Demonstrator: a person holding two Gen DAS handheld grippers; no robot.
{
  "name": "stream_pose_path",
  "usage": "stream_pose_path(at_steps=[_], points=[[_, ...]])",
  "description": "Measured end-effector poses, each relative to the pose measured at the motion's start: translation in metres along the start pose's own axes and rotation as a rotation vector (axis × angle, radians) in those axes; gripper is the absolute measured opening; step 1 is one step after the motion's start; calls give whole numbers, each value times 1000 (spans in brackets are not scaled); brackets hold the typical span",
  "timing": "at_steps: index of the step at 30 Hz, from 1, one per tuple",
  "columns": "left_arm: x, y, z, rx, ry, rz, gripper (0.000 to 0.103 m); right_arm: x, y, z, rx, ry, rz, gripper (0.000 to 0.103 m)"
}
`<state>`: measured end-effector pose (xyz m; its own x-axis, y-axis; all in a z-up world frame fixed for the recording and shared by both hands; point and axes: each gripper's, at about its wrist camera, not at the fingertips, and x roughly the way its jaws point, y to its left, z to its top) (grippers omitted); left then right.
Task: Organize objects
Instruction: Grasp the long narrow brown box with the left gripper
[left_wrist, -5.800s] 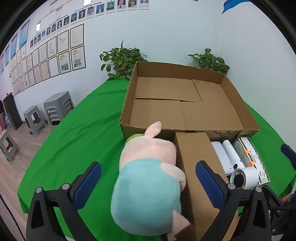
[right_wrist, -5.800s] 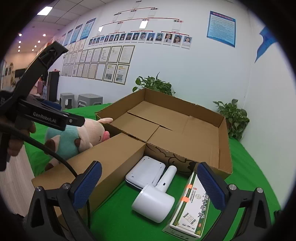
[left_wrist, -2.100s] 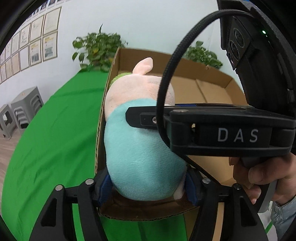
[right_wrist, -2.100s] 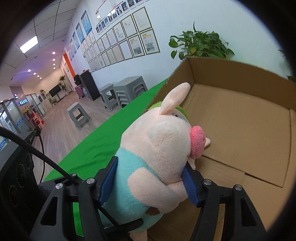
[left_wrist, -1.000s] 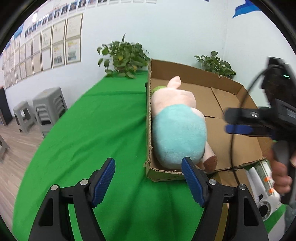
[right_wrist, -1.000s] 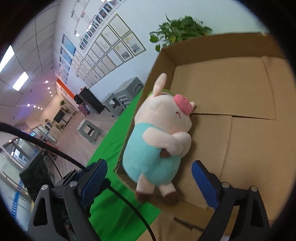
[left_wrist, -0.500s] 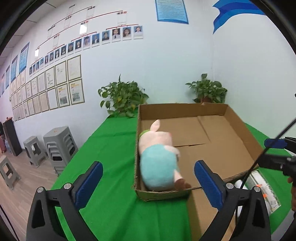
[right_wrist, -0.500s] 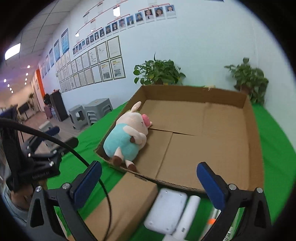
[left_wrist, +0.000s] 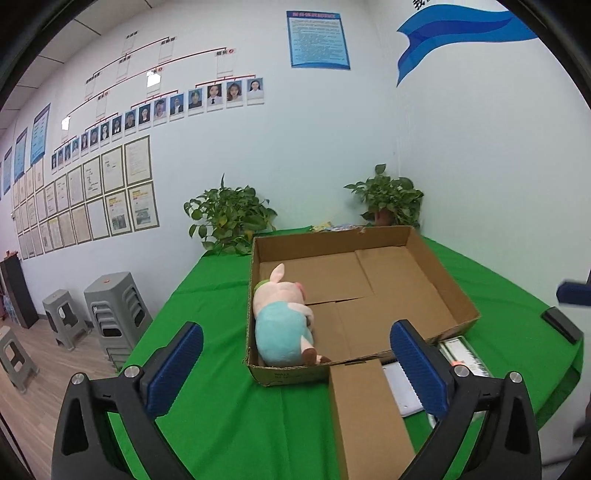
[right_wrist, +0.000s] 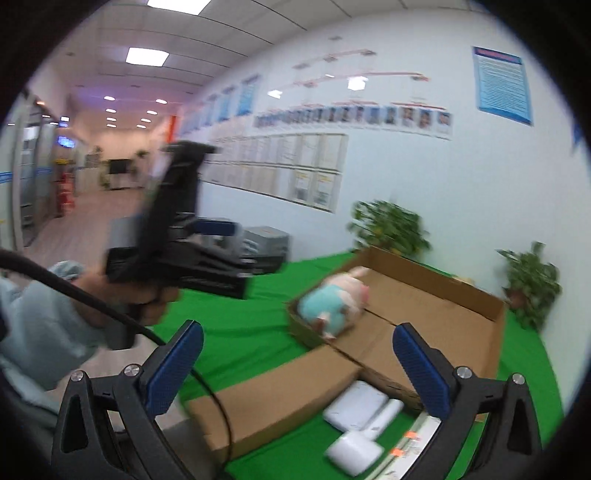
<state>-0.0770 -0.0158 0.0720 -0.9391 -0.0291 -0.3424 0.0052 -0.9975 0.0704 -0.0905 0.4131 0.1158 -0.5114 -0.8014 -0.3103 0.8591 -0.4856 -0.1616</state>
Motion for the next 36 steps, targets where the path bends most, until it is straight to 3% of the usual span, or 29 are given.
stream_pose_path(at_steps=[4,6,10,15,19,24,31,32,36], points=[[-17,-8,-7,-8,48,-68,102,0,5,-11,143,-32,186,102],[-13,-10,-20,-35,99,-91,102,15,4,-23,224,-2,214,102],[8,-7,-58,-128,231,-158,102,69,4,-59,328,153,167,102],[29,-8,-104,-191,359,-193,102,116,13,-86,314,299,62,102],[35,-14,-122,-222,408,-234,101,137,18,-101,257,356,14,102],[41,-12,-136,-284,461,-308,99,140,24,-108,119,360,-71,102],[52,-20,-152,-335,555,-421,95,141,20,-117,157,363,0,102],[57,-22,-153,-340,567,-438,89,143,19,-117,180,366,16,102],[61,-25,-155,-367,598,-498,84,145,24,-120,248,410,85,102]])
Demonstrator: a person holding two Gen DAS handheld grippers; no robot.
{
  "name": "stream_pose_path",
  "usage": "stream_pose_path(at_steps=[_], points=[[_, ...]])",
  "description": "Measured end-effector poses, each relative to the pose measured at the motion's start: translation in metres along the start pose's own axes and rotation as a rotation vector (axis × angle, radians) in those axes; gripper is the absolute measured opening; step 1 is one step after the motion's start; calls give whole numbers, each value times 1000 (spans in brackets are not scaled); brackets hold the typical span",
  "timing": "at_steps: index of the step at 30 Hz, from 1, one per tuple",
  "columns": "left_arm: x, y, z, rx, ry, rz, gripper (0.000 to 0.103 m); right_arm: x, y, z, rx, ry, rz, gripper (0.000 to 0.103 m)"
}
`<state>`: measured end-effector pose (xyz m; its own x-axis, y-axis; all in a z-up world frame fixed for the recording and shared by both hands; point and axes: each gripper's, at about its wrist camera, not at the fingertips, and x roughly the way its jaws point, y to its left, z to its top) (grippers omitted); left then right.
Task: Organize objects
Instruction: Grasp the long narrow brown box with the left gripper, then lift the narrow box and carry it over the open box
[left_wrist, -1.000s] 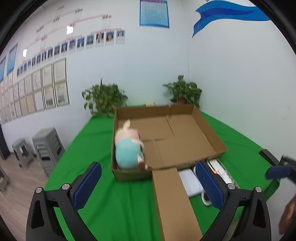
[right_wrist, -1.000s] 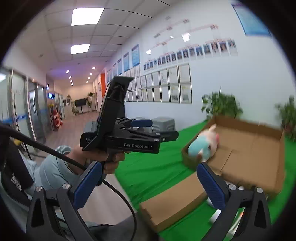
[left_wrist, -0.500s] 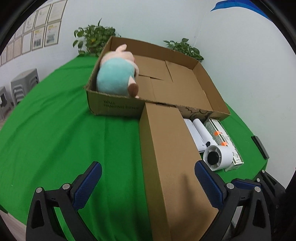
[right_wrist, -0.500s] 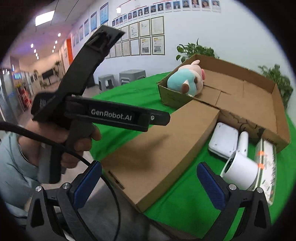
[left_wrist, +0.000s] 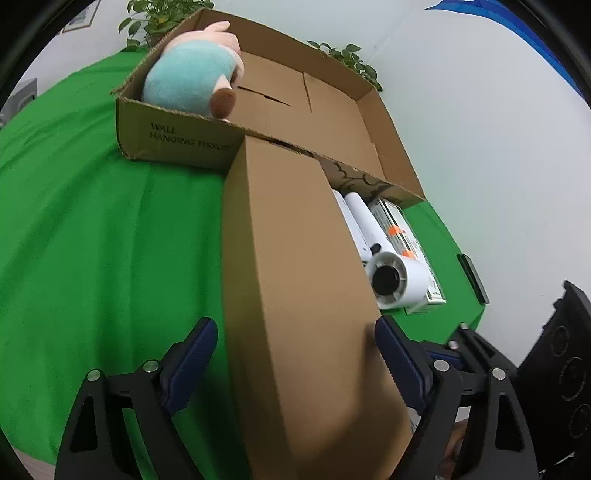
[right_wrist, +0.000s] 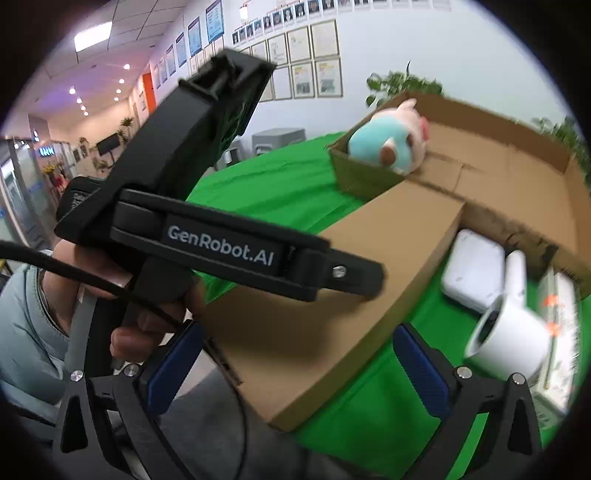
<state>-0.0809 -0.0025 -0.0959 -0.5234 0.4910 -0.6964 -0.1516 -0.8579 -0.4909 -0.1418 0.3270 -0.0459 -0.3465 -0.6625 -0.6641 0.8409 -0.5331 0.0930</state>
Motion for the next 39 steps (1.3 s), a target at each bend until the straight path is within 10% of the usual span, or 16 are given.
stream_pose_path(at_steps=[39], points=[[-2,2,-31,-80,137,-148,82,7,10,-21,-28,76,-80,102]])
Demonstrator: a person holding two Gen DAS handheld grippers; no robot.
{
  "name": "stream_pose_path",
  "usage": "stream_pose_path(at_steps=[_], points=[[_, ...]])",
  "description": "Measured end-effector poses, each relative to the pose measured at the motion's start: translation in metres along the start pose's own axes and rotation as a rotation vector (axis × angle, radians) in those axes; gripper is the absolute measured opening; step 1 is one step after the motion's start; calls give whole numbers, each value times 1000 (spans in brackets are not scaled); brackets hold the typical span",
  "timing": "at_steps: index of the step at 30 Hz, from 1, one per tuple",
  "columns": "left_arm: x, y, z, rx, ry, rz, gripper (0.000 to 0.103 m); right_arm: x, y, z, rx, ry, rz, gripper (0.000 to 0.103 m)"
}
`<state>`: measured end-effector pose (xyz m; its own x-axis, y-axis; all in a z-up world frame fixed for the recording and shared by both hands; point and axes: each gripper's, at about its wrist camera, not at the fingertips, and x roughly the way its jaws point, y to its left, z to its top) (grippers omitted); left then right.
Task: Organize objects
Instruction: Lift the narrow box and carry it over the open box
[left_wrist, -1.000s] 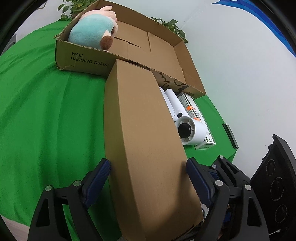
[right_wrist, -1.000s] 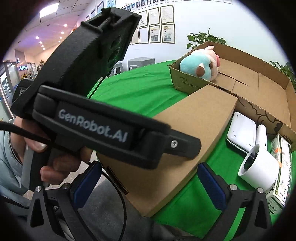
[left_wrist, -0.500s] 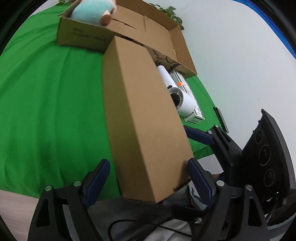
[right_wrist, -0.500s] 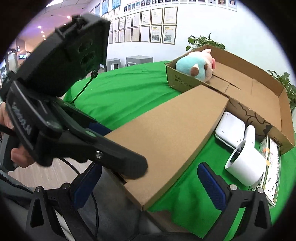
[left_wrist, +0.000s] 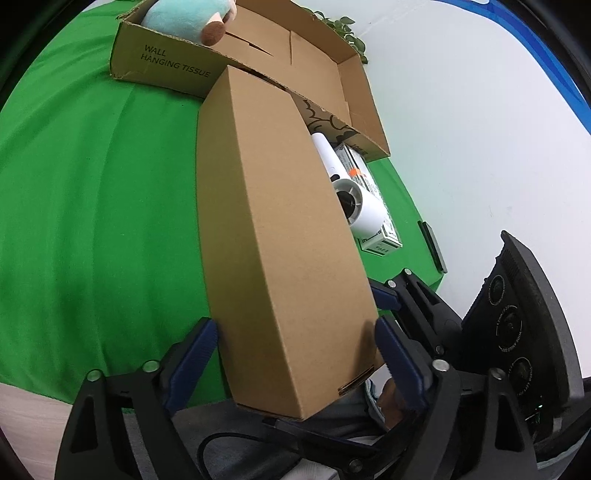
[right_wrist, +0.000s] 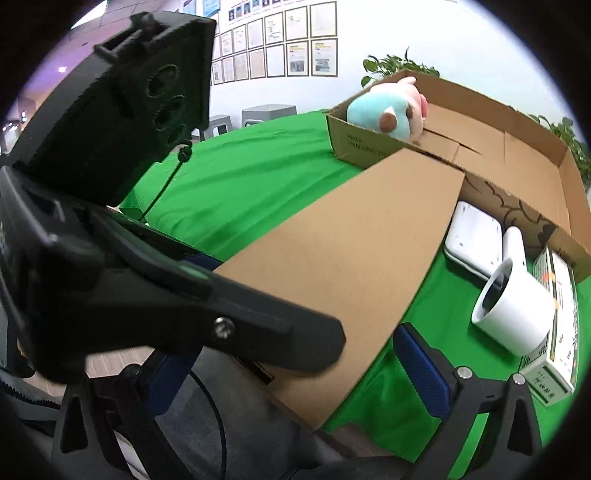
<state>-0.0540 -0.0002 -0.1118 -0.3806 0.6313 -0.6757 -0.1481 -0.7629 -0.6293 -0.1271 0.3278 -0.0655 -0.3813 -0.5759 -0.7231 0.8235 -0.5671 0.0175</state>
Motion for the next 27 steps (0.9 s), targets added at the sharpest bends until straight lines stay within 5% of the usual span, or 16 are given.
stream_pose_path(at_steps=[11,18,25,27], points=[[-9,-15,2,32,-49,30,72,-8,-4,-1,39,-34,10,99],[-19,12,3,-72,-69,36,69,-4,-9,-8,97,-12,90,74],[-18,27,0,-124,-64,-20,70,-8,-9,-12,97,-27,101,74],[-17,29,0,-128,-61,-28,70,-9,-9,-10,86,-43,85,82]])
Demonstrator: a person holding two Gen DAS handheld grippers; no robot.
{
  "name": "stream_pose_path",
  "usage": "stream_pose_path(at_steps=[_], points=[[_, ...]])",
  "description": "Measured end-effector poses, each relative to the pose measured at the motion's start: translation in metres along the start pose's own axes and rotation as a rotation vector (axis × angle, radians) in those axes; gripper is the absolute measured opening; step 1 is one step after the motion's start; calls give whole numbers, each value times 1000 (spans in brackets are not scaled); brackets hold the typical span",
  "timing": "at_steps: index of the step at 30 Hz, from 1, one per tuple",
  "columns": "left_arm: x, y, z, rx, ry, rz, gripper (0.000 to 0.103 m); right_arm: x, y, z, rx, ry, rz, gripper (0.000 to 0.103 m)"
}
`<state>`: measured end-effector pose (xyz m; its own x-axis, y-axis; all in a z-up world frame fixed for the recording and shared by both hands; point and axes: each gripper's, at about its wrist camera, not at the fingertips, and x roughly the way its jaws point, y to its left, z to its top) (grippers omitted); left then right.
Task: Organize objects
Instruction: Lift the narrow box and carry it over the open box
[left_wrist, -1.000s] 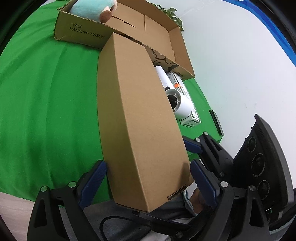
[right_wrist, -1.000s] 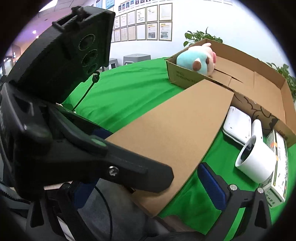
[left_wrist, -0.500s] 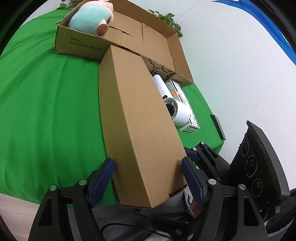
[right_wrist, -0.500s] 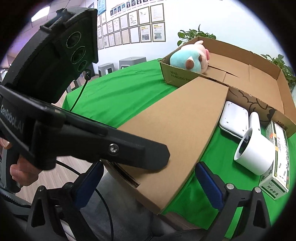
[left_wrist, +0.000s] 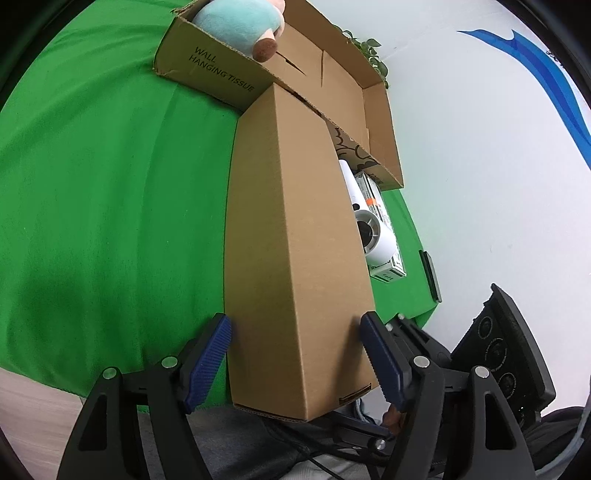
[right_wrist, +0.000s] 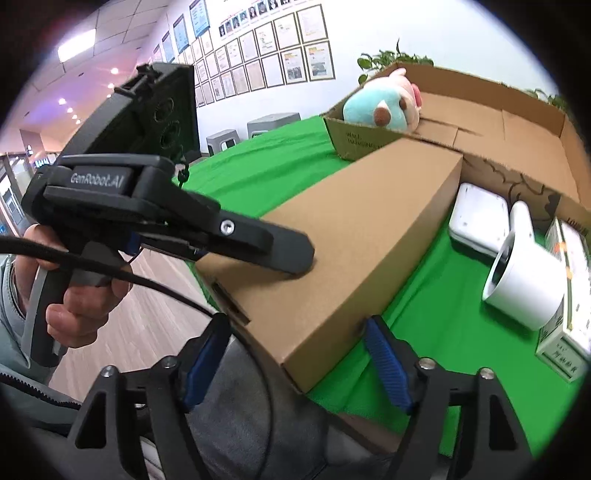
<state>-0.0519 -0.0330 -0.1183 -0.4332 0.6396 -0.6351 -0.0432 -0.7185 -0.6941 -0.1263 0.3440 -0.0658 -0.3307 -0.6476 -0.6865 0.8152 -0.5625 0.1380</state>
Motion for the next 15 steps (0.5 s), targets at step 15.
stream_pose_path(at_steps=[15], points=[[-1,4,0,2,21,-21,71,18,12,6,-37,26,-84,103]])
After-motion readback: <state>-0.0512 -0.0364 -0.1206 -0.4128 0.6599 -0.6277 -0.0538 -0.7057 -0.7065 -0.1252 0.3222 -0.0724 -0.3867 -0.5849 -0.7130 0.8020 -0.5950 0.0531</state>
